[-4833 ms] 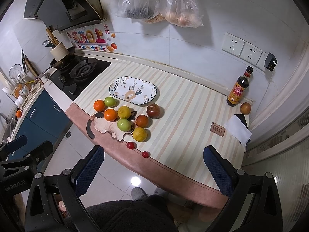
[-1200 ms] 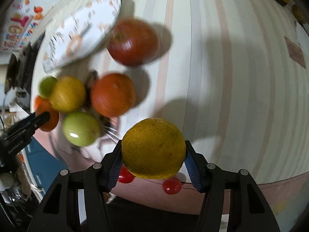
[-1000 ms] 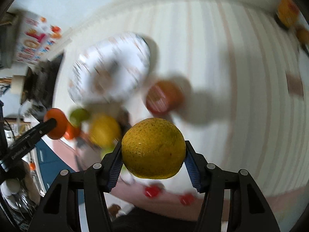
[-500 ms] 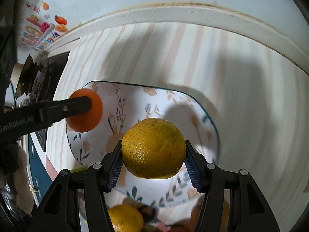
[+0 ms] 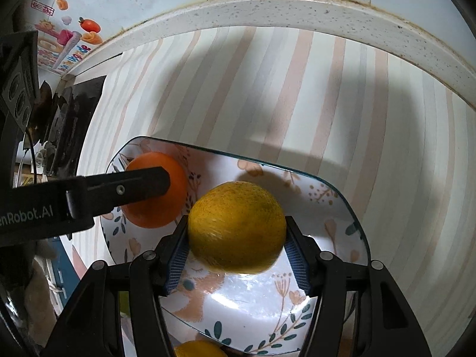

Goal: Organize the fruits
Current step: 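Carry both fruits onto the floral plate and open both tools, then lift both tools off the plate and move toward the remaining fruit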

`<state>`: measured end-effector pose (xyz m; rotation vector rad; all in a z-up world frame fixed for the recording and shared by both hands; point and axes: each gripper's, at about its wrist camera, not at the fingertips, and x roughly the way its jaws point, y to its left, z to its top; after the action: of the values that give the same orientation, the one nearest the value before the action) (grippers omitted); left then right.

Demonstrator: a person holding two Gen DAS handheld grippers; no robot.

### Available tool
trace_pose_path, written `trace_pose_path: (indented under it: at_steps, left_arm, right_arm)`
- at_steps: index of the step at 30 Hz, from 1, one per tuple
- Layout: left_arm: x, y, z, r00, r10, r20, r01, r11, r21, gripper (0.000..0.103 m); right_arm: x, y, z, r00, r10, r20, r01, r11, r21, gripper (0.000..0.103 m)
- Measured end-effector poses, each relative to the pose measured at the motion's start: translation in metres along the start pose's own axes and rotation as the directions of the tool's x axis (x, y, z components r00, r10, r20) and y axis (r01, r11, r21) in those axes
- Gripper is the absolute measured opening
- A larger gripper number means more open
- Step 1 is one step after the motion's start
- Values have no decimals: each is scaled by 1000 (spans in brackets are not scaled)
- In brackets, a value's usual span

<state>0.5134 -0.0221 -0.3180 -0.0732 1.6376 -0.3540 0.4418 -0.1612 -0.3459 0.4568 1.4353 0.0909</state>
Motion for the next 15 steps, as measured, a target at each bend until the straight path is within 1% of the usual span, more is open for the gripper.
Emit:
trace_pose_path:
  at_steps: [1,3,5,7,8,9,10,11,13,15]
  left_arm:
    - [0,1,-1,1000,0,-3,0,1000,-3,60]
    - [-2,1,-3,1000,-5,2,5,1000,-1,59]
    - [-9,0,-2,1000,-6,22,6,1000,-1,59]
    - [-19,1,-1,999,1,41,-1,1000,4,65]
    - [-23,1,-2,999,5,50,-6,1000,6,72]
    - [-28,1,-3,998,18,63,-18,1000,11,78]
    - [-35,2,-5,996,36,80,-37,999,19,80]
    - [-40,1,-8,994,55,97,-58,998,27,85]
    - [-51,0,-15,985,101,137,-107,994,37,86]
    - [-63,-1,-26,971,151,185,-162,986,45,86]
  right_arm:
    - [-2,-2,1,1000,8,1,-8,1000,20,81]
    - [-7,-3,1,1000,15,6,-15,999,36,85]
    - [-13,-5,0,1000,0,16,-1,999,45,86]
    - [-20,-7,-3,1000,-1,17,0,999,55,86]
    - [-23,-7,-5,1000,-12,20,11,998,57,86]
    - [-27,-7,-7,999,-32,22,31,998,57,86]
    - [-31,-7,-10,998,-54,23,53,997,58,86]
    - [-36,-8,-14,995,-96,20,94,993,66,86]
    - [-43,-11,-21,989,-151,7,150,985,86,86]
    - [-50,-14,-29,984,-176,-3,175,980,95,86]
